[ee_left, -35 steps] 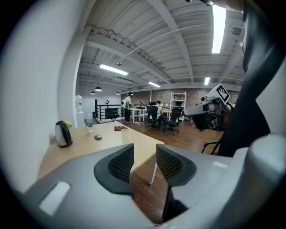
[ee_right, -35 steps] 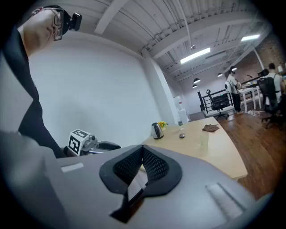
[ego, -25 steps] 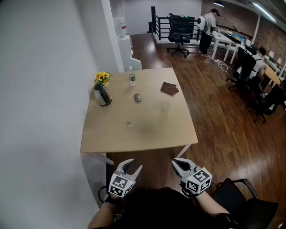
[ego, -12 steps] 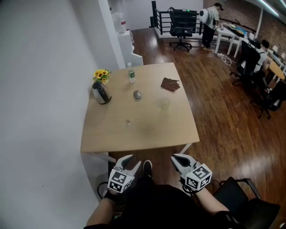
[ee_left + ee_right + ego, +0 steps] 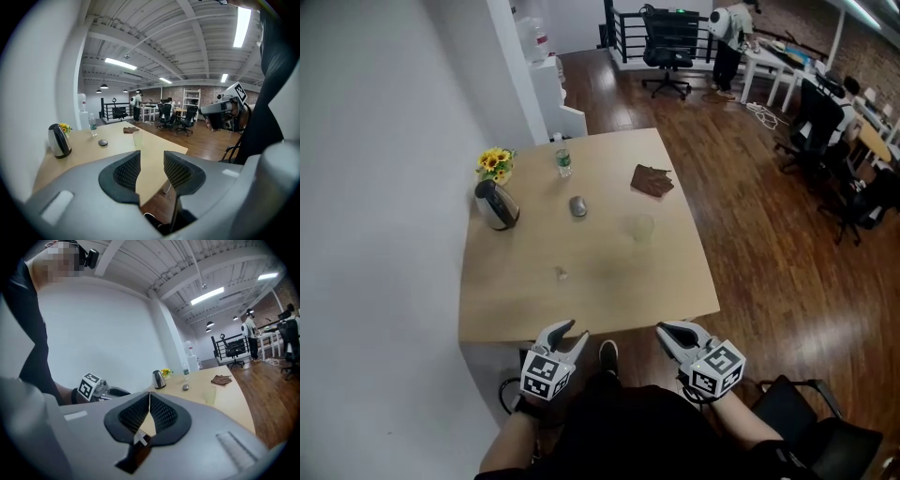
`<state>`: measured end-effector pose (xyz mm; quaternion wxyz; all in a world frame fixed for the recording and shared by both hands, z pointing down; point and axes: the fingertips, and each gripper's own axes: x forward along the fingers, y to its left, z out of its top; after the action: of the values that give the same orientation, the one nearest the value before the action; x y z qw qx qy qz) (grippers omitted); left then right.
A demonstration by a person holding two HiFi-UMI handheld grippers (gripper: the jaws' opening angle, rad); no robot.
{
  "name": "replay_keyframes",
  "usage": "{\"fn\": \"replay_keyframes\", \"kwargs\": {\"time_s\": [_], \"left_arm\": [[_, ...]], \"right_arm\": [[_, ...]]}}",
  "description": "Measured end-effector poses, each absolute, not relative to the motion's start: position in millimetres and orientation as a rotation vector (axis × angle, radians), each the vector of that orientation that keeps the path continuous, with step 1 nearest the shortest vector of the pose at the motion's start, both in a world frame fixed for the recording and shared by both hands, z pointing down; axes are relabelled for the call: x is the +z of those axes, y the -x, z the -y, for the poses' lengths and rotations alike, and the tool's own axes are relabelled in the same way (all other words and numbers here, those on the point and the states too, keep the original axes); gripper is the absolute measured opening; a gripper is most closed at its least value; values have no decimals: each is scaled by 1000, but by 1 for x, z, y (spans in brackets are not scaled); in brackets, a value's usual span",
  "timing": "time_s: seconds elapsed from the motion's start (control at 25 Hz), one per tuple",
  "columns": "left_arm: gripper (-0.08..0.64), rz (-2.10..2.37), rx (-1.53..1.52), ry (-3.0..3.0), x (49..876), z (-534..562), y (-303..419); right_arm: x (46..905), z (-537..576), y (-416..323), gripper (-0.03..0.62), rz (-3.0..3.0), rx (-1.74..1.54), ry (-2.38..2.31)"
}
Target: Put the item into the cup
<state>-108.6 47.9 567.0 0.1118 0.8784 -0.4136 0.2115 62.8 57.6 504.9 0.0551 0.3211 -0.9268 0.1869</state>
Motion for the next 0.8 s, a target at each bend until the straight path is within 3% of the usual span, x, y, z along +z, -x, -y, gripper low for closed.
{"fn": "replay_keyframes", "kwargs": {"time_s": [0.8], "left_arm": [[150, 1138, 680, -2571, 595, 157, 203]], "right_arm": [[511, 148, 33, 17, 2748, 649, -998]]}}
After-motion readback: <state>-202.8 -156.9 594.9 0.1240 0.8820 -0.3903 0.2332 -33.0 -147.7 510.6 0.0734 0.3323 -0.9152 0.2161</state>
